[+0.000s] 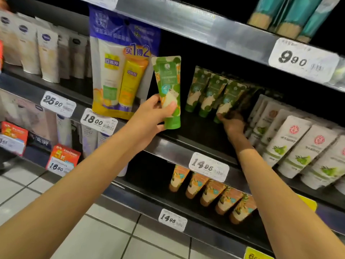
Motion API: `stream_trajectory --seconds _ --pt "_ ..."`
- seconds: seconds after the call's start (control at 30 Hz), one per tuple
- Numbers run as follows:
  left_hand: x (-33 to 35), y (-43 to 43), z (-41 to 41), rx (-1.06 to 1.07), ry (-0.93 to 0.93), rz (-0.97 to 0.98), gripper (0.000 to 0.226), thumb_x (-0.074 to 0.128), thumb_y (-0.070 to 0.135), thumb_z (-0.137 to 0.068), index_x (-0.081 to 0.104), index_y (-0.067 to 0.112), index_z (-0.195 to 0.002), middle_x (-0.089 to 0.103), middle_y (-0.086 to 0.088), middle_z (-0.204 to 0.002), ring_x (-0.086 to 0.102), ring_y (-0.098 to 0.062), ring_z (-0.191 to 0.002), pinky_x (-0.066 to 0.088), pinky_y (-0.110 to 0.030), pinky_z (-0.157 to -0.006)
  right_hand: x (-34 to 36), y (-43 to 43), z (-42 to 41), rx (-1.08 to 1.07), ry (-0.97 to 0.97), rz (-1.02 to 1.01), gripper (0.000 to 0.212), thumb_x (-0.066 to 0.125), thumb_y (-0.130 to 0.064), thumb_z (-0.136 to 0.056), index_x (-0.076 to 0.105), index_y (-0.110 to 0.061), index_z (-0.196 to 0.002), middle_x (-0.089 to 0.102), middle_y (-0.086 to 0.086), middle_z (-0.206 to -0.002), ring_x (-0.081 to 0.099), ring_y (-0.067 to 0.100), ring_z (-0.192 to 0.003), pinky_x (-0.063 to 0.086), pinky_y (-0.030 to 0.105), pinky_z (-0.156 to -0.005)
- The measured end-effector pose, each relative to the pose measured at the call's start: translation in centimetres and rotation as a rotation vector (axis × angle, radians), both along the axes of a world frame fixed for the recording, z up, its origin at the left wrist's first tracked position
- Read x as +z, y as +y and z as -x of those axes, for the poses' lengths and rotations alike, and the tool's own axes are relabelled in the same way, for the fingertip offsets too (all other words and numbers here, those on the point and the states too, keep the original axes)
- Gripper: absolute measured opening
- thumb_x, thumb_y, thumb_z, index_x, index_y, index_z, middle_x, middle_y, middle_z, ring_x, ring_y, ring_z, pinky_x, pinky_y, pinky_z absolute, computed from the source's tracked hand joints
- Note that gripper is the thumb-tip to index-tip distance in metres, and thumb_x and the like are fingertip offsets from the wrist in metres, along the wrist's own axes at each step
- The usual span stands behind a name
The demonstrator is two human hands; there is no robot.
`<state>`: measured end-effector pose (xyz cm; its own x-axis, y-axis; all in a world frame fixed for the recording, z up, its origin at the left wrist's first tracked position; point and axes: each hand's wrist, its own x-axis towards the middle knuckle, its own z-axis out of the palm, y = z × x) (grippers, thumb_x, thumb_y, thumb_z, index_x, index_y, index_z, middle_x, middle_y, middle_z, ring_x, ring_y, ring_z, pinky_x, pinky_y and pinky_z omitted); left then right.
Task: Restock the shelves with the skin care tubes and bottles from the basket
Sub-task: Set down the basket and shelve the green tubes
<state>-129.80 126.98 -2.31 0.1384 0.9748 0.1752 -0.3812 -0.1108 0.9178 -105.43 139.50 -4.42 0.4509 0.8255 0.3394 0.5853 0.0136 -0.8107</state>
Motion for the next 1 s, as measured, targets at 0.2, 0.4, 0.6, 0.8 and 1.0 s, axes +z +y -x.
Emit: stream_trajectory --seconds 0.2,0.4,0.6,0.8,1.0 --pt "-0.6 0.2 -0.8 -0.005 -0.014 0.040 0.033 0.052 0.013 -0.091 0.046 0.014 -0.123 0.056 -0.009 -0.126 0.057 -0.020 -0.113 0.051 -0.030 -0.084 0.0 0.6 -0.3 -0.007 -0.055 0.013 0.044 0.069 -0.024 -0.083 0.056 0.001 -0.117 0.060 0.016 -0.122 0.056 0.028 -0.113 0.043 0.024 -0.084" --pt "0.1 -0.3 -1.2 0.017 -0.036 0.106 0.035 0.053 0.013 -0.091 0.046 0.012 -0.126 0.056 -0.009 -0.125 0.057 -0.020 -0.110 0.050 -0.033 -0.086 1.0 -3.0 1.3 -0.127 0.201 -0.071 0.046 0.053 -0.030 -0.093 0.049 0.000 -0.128 0.053 0.016 -0.131 0.050 0.027 -0.120 0.037 0.021 -0.090" --pt "0.4 -1.9 -2.8 -0.036 0.025 0.037 0.034 0.058 0.013 -0.088 0.053 0.010 -0.122 0.063 -0.008 -0.115 0.063 -0.016 -0.100 0.055 -0.024 -0.073 0.9 -14.0 7.8 0.453 -0.153 -0.239 0.040 0.062 -0.030 -0.086 0.047 -0.023 -0.122 0.051 -0.011 -0.108 0.050 -0.005 -0.094 0.039 0.000 -0.071" --pt "0.5 -3.4 -4.0 -0.068 -0.012 0.051 0.036 0.057 0.010 -0.089 0.053 0.005 -0.124 0.063 -0.015 -0.117 0.063 -0.020 -0.101 0.054 -0.021 -0.076 2.0 -16.0 9.4 0.395 -0.366 -0.284 0.042 0.062 -0.020 -0.087 0.047 -0.011 -0.126 0.056 0.003 -0.112 0.053 0.011 -0.099 0.046 0.016 -0.075" --pt "1.1 -3.6 -3.4 -0.085 0.050 0.131 0.037 0.049 0.004 -0.093 0.045 -0.006 -0.129 0.056 -0.020 -0.123 0.056 -0.022 -0.114 0.047 -0.026 -0.091 1.9 -13.1 5.9 0.235 -0.414 -0.199 0.047 0.069 -0.013 -0.081 0.049 -0.006 -0.123 0.057 0.010 -0.114 0.051 0.017 -0.100 0.040 0.015 -0.079"
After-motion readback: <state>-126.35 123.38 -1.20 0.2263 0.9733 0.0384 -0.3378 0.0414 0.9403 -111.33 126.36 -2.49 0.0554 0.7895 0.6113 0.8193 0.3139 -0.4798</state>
